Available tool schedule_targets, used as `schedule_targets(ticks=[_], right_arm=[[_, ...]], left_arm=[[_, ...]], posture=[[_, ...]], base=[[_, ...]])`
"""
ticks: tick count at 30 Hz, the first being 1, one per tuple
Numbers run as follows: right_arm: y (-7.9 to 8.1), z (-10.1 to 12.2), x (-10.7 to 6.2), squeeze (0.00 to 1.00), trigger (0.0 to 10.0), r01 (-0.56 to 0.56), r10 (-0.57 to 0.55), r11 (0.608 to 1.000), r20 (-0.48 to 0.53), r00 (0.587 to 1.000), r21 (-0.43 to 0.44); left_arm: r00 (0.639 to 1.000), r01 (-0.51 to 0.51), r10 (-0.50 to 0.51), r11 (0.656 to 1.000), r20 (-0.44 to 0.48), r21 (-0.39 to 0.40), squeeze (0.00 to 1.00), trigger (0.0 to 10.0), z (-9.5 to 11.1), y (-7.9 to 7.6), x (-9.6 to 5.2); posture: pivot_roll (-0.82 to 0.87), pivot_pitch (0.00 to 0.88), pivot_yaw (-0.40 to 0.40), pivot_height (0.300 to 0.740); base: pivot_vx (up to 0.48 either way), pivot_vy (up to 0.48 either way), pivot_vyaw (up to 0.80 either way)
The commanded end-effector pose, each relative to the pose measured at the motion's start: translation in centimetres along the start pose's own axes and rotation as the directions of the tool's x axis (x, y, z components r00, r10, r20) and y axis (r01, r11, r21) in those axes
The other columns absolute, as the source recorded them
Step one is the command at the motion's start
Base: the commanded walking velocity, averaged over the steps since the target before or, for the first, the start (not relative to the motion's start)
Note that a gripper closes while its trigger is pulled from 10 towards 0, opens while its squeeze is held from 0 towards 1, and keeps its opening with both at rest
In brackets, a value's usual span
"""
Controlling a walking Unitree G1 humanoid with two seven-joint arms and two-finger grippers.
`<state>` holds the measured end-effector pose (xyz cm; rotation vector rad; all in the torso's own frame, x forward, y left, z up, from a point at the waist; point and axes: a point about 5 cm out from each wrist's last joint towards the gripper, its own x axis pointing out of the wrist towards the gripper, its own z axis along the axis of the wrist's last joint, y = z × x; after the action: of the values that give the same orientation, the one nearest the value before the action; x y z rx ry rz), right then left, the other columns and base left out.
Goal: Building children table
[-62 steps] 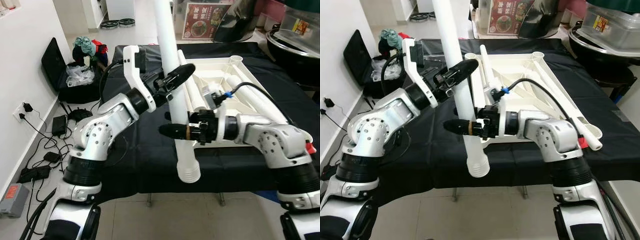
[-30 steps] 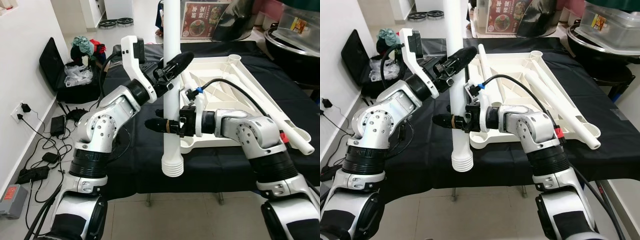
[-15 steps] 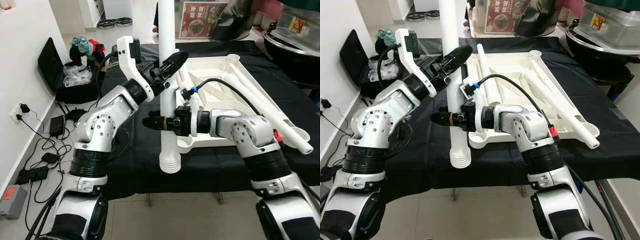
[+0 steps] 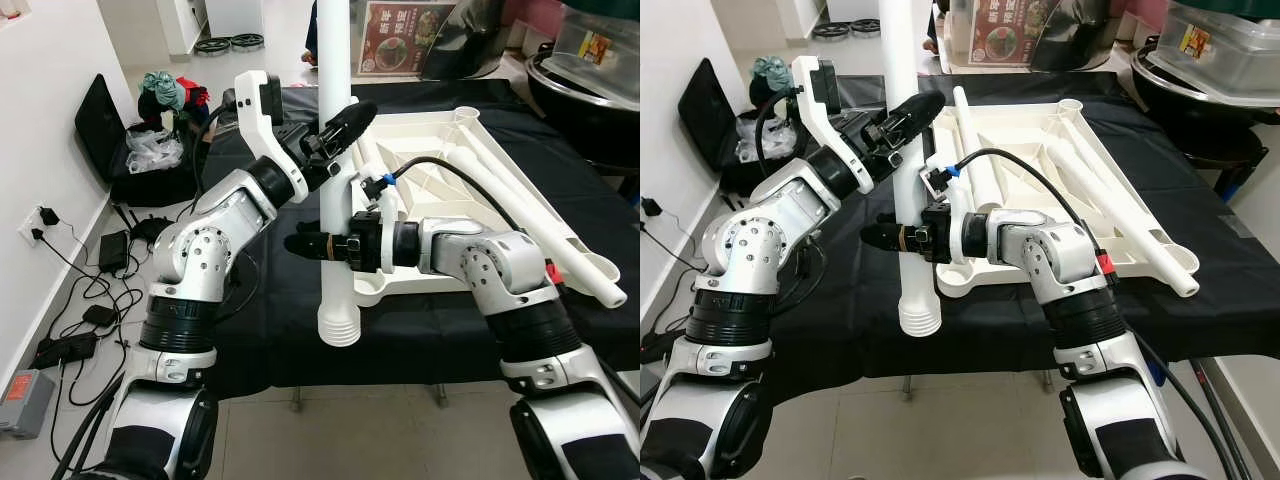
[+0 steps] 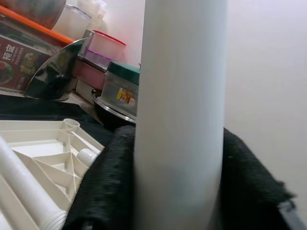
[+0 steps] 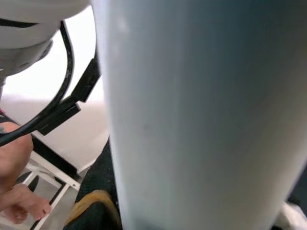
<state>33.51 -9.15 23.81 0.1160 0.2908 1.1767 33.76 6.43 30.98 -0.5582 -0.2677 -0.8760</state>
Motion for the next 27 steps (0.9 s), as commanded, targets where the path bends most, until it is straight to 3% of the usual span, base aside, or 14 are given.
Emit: schedule_targets(ticks=[1,6,7,13,16,19,27], right_arm=[[0.4,0.8,0.4,0.00,0.0,-0.013,0.013,0.999,0.016,1.000,-0.030],[0.4,0.7,0.5,0.00,0.0,-0.016,0.017,0.999,0.017,1.000,-0.031],[0.4,0.7,0.5,0.00,0.0,-0.016,0.017,0.999,0.017,1.000,-0.032],[0.2,0.7,0.4,0.00,0.0,-0.007,0.008,0.999,0.021,1.000,-0.036],[-0.3,1.0,-0.1,0.00,0.0,0.028,-0.026,0.999,0.045,0.999,-0.031],[-0.6,1.1,-0.4,0.00,0.0,0.045,-0.043,0.998,0.049,0.998,-0.036],[-3.1,1.8,-2.3,0.00,0.0,0.208,-0.204,0.978,0.100,0.974,-0.025]], left_arm=[[0.996,0.084,-0.084,0.996,-0.014,-0.008,1.00,10.0,-0.4,-1.6,0.8],[1.000,0.028,-0.028,1.000,0.004,0.003,1.00,10.0,0.1,-1.0,1.0],[1.000,0.030,-0.030,1.000,0.009,-0.002,0.00,10.0,0.2,-1.0,1.0],[1.000,0.023,-0.023,1.000,0.009,0.000,0.00,10.0,0.6,-0.8,1.0],[0.998,-0.053,0.054,0.997,-0.014,0.063,0.00,10.0,0.7,0.5,0.2],[0.998,-0.067,0.068,0.995,-0.016,0.071,0.00,10.0,0.7,0.8,-0.1],[0.996,-0.081,0.083,0.993,-0.021,0.089,0.00,10.0,0.5,0.5,-1.2]], posture=[[0.09,0.071,0.000,0.740],[0.09,0.072,0.003,0.740],[0.09,0.073,0.001,0.740],[0.09,0.072,0.000,0.740],[0.09,0.073,-0.001,0.740],[0.09,0.072,-0.001,0.740],[0.09,0.059,-0.010,0.740]], base=[[0.000,0.000,0.00],[0.000,0.000,0.00],[0.000,0.000,0.00],[0.000,0.000,0.00],[0.000,0.000,0.00],[0.000,0.000,0.00],[0.000,0.000,0.00]])
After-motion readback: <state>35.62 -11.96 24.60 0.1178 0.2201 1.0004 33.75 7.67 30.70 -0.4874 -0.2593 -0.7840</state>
